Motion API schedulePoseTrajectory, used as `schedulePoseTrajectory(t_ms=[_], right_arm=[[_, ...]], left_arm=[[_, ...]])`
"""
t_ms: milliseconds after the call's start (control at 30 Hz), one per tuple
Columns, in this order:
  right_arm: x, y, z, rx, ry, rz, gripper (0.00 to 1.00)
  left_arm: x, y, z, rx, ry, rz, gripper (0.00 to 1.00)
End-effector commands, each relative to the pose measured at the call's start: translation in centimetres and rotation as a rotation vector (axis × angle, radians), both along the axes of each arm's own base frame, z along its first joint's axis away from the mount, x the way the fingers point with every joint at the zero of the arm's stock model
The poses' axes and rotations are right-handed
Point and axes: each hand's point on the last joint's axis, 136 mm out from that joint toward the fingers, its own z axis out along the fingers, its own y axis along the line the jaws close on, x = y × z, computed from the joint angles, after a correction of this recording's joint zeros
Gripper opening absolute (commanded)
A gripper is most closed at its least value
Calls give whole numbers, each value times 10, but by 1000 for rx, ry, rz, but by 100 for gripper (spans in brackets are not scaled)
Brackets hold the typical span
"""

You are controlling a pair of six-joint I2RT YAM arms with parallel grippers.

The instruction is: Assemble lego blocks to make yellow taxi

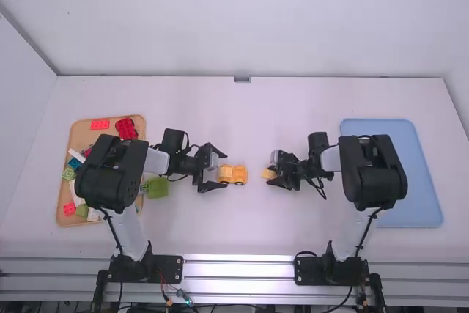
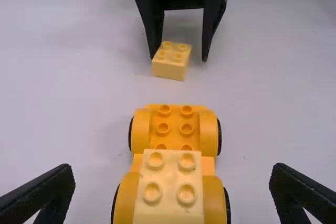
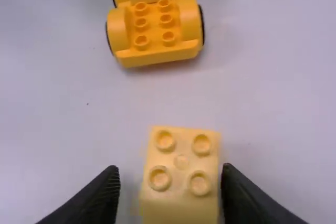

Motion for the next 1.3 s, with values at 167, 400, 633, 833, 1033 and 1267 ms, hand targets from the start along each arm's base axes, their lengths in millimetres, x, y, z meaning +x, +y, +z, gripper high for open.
schedulePoseTrajectory(t_ms=[167, 400, 633, 833, 1033, 1267], right_arm=[[7, 1, 0, 14, -13, -1, 25], [9, 6, 11, 66, 33, -18, 18], [3, 33, 40, 114, -4, 90, 11], [3, 60, 39, 67, -3, 125, 9], [4, 77, 49, 69, -38, 139, 6], [0, 88, 69, 61, -98, 170, 7]], left_arm=[[-3, -3, 0, -15, 40, 0, 99], [-9, -11, -3, -2, 41, -27, 99], [-13, -28, -27, 162, -6, -39, 98], [-9, -27, -32, 200, 16, 0, 91], [-8, -20, -35, 190, -18, 25, 85], [-5, -8, -34, 150, 3, 89, 91]])
